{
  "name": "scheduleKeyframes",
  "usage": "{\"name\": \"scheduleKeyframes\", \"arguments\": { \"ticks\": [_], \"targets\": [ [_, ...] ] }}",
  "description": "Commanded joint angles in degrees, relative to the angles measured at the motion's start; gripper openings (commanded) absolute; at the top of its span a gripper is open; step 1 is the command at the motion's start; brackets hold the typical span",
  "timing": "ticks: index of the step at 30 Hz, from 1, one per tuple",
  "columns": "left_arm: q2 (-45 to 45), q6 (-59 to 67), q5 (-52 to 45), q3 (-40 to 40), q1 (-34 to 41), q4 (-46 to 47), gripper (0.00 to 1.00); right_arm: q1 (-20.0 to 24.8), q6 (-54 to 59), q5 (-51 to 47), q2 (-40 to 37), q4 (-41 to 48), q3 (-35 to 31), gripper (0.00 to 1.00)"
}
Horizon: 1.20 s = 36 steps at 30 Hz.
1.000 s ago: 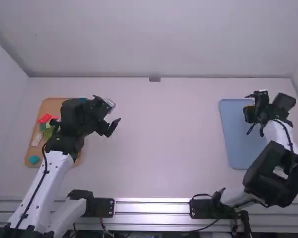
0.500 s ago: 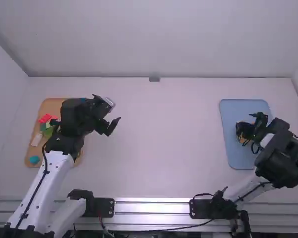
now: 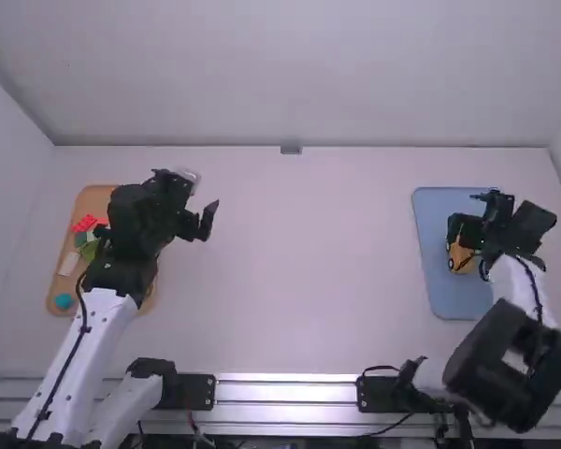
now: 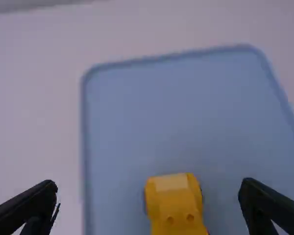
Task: Assemble lego blocks to make yellow taxi
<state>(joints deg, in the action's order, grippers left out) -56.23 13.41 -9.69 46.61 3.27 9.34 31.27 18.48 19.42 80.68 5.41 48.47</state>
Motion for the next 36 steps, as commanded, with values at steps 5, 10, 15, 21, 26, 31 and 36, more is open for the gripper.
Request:
{"name": "scheduleKeyframes", "arguments": {
  "ticks": [5,10,15,21,26,31,36],
  "targets": [
    [2.64,-7.61,19.26,3.02,8.28,4.2,0.99,-13.07,4.61,-1.49,-17.44,5.6,0.42,0.99],
    [5.25,-7.69,24.2,4.5,11.3,6.49,0.99,-24.37,3.91,-1.31,-26.21,5.68,0.42,0.99],
    [10.4,-8.7,24.17,5.18,11.3,8.7,0.99,-34.03,4.83,-1.29,-30.67,7.39,0.39,0.99],
    [15.39,-8.5,24.15,4.52,11.3,8.72,0.99,-40.89,8.87,-1.51,-30.86,7.37,0.24,0.99],
    [18.81,-10.44,22.24,2.48,9.41,7.35,0.96,-40.58,9.41,-3.2,-32.75,5.63,-1.65,0.96],
    [22.44,-13.41,18.61,-1.15,5.78,3.72,0.89,-36.98,5.81,-6.8,-36.35,2.03,-5.25,0.9],
    [27.16,-13.41,13.88,-5.88,1.05,-1.0,0.81,-32.3,1.13,-11.48,-41.03,-2.65,-9.93,0.81]
  ]
}}
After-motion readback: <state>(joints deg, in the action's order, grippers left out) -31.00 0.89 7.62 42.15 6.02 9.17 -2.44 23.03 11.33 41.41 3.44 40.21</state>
